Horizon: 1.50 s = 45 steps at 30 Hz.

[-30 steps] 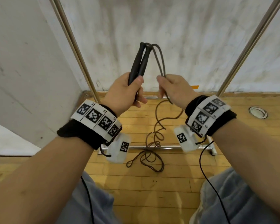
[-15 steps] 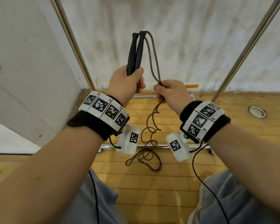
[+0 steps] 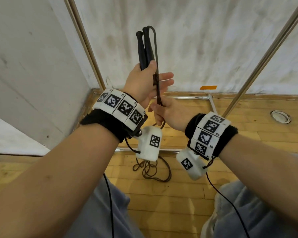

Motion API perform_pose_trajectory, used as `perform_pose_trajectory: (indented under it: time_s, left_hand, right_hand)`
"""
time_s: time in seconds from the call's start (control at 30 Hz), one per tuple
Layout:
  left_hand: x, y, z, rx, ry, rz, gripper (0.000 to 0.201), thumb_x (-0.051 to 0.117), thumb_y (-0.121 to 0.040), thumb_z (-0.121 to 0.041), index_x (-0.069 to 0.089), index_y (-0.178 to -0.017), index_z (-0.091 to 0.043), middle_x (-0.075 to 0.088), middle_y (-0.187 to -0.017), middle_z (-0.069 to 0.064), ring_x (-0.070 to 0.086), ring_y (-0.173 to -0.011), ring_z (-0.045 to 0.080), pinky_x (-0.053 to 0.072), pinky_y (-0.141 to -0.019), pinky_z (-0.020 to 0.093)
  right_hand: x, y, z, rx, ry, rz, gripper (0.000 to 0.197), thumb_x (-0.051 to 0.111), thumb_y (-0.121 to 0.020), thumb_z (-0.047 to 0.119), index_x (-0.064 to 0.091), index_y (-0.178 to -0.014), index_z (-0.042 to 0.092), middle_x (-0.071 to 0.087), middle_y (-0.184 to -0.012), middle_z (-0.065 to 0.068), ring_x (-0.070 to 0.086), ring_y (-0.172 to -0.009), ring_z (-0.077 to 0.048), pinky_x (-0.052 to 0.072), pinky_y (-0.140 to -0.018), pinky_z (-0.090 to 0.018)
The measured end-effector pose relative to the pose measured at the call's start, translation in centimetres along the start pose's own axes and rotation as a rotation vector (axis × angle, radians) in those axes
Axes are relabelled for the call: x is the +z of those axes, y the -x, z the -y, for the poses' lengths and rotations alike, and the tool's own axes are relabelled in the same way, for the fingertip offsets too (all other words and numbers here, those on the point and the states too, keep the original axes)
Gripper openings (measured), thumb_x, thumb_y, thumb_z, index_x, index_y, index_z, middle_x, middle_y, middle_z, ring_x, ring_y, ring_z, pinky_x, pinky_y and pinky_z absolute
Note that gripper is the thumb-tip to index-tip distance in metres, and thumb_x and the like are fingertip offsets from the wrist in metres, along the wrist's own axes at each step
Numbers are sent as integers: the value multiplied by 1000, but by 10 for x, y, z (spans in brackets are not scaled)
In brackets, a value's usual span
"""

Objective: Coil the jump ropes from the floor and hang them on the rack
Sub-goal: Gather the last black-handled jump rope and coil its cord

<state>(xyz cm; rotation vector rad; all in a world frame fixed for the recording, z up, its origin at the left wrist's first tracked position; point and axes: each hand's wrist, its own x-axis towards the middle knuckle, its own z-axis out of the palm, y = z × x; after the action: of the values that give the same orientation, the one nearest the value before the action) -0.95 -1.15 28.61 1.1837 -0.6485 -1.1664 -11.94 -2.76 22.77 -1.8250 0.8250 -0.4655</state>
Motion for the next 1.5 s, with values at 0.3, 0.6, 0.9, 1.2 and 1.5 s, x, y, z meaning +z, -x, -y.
perform_pose_trajectory:
  time_s: [0.3, 0.6, 0.9, 1.2, 1.5]
  left_hand:
    - [-15, -24, -15, 57, 177, -296, 11, 39, -102, -22, 45, -101, -13, 36, -55, -4, 33, -39, 9, 33, -41, 21]
    - [-37, -34, -10, 266, -307, -487, 12, 46, -99, -23, 53, -102, -13, 50, -78, 4, 48, -51, 12, 49, -54, 27]
    - [-50, -23, 12, 306, -1399, -252, 34, 40, -100, -32, 50, -123, -10, 57, -95, 6, 56, -81, 25, 43, -67, 34]
    - [-25, -8, 32, 181, -1507, 235, 51, 35, -85, -74, 51, -73, -28, 54, -61, -5, 53, -55, 12, 34, -50, 26]
    - [-13, 3, 39, 158, -1597, 377, 19, 44, -92, -15, 47, -106, -28, 50, -75, -9, 49, -64, 6, 32, -52, 22]
  right_hand:
    - [1, 1, -16, 60, -174, -33, 31, 51, -96, 27, 58, -69, 15, 41, -49, 7, 42, -46, -9, 43, -54, -23]
    - [-19, 8, -4, 0, 97, -85, 43, 35, -99, 42, 43, -62, 21, 38, -57, 5, 38, -50, -9, 43, -52, -21]
    - [-52, 7, -2, -97, 518, -193, 24, 42, -99, 31, 50, -76, 27, 47, -66, 12, 43, -61, -3, 28, -54, -19]
    - [-72, 5, 3, -189, 581, -429, 26, 45, -97, 32, 65, -95, 16, 51, -68, 13, 47, -62, -4, 33, -56, -17]
    - [-81, 1, 9, -181, 569, -400, 30, 53, -92, 42, 68, -82, 18, 52, -64, 13, 47, -59, -4, 33, -55, -17]
